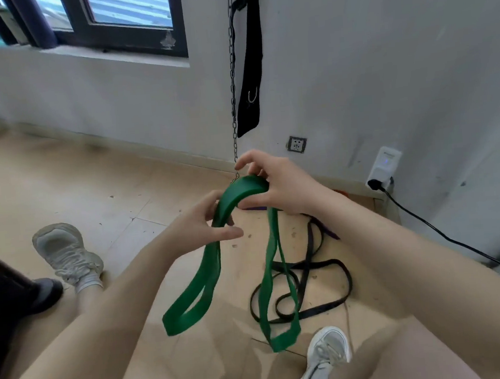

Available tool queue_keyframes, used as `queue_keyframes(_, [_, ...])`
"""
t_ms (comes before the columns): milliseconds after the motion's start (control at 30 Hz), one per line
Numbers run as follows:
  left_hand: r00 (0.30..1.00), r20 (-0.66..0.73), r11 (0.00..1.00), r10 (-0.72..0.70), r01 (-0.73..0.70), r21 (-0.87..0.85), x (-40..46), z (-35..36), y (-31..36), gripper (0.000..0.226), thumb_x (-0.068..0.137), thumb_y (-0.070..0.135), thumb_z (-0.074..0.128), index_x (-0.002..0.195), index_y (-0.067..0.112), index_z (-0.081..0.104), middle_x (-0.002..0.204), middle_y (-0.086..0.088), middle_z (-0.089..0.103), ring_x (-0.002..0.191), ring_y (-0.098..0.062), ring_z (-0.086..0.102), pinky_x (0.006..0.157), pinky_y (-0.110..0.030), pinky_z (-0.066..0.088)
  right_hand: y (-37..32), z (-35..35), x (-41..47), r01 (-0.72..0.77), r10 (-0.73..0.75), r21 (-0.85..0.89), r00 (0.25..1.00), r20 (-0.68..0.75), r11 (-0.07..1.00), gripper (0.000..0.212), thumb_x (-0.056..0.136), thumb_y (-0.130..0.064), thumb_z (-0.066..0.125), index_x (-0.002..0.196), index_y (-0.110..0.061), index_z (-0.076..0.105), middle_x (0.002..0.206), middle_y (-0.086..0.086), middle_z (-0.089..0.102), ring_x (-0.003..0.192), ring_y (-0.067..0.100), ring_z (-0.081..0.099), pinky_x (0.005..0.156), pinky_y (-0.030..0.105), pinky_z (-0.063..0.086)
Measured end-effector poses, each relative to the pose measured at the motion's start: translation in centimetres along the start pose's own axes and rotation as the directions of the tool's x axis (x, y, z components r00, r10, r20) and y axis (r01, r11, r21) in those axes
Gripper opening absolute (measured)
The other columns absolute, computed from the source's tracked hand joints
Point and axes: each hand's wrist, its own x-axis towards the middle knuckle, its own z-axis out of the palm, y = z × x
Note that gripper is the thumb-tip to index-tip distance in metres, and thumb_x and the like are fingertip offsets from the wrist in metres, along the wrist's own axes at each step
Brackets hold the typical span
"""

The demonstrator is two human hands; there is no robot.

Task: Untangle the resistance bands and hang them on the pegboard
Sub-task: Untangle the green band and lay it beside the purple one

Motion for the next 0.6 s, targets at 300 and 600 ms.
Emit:
queue_keyframes(300, [0.979, -0.006, 0.902, 0.206, -0.188, 0.388, 0.0, 1.6, 3.0, 0.054, 0.067, 0.030, 0.080, 0.115, 0.021, 0.057, 0.093, 0.012, 0.060, 0.081, -0.001, 0.055, 0.068, -0.007, 0.041, 3.3, 2.8, -2.9, -0.288, 0.183, 0.405, 0.943, 0.279, 0.868, 0.041, 0.085, -0.025, 0.066, 0.121, -0.018, 0.049, 0.110, 0.006, 0.061, 0.099, 0.018, 0.059, 0.090, 0.032, 0.048])
queue_keyframes(600, [0.980, 0.046, 0.959, 0.193, -0.198, 0.205, -0.5, 4.8, 1.3, 0.035, 0.080, 0.017, 0.070, 0.111, 0.020, 0.056, 0.100, 0.003, 0.063, 0.091, -0.010, 0.060, 0.078, -0.018, 0.049, 8.1, 3.8, -6.8, -0.428, 0.203, 0.503, 0.874, 0.441, 0.751, 0.082, 0.057, -0.041, 0.073, 0.130, -0.022, 0.040, 0.119, -0.004, 0.056, 0.111, 0.010, 0.054, 0.096, 0.027, 0.042])
